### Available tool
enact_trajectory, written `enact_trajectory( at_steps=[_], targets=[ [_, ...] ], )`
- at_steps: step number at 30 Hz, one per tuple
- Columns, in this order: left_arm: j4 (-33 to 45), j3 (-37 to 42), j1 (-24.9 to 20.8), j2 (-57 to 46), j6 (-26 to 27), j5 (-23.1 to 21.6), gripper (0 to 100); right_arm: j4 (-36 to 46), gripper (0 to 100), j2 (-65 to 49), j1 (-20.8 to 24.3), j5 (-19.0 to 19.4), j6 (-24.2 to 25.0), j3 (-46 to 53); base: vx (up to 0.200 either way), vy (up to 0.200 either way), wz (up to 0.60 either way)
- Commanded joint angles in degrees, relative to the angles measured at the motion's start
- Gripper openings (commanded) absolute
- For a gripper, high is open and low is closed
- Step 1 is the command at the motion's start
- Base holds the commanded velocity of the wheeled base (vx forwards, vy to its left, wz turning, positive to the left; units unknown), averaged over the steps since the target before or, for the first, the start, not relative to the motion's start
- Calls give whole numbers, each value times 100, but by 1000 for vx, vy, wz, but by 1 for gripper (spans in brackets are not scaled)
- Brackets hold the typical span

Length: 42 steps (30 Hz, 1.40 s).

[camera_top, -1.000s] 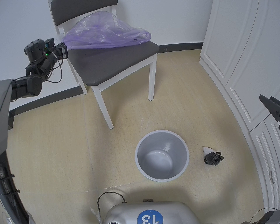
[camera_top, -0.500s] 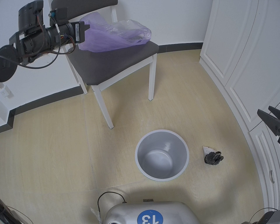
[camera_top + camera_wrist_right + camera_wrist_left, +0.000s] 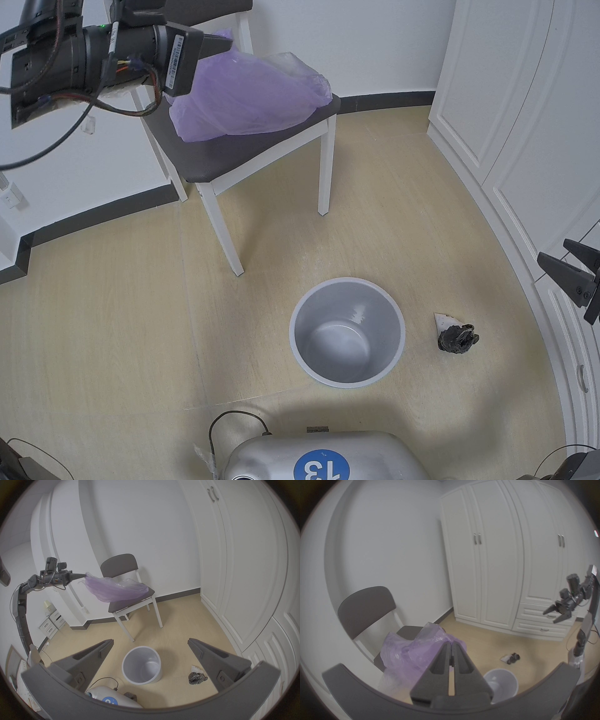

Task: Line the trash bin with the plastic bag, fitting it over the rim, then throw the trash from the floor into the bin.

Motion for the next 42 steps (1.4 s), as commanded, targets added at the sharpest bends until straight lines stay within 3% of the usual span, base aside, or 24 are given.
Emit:
enact_trajectory(
  at_steps=[1, 4, 8, 42],
  targets=[
    [733, -755, -599, -144, 109, -66, 0, -19, 100, 58, 10, 6, -1, 88, 0, 0, 0],
    [1331, -1087, -942, -136, 117, -92, 0, -45, 100, 58, 10, 6, -1, 79, 0, 0, 0],
    [1560, -1087, -1197, -153, 179, -162, 0, -19, 100, 76, -7, 15, 43, 44, 0, 0, 0],
    [1648, -1087, -2630, -390, 100, -83, 0, 7, 100, 498, -7, 86, 43, 185, 0, 0, 0]
  ],
)
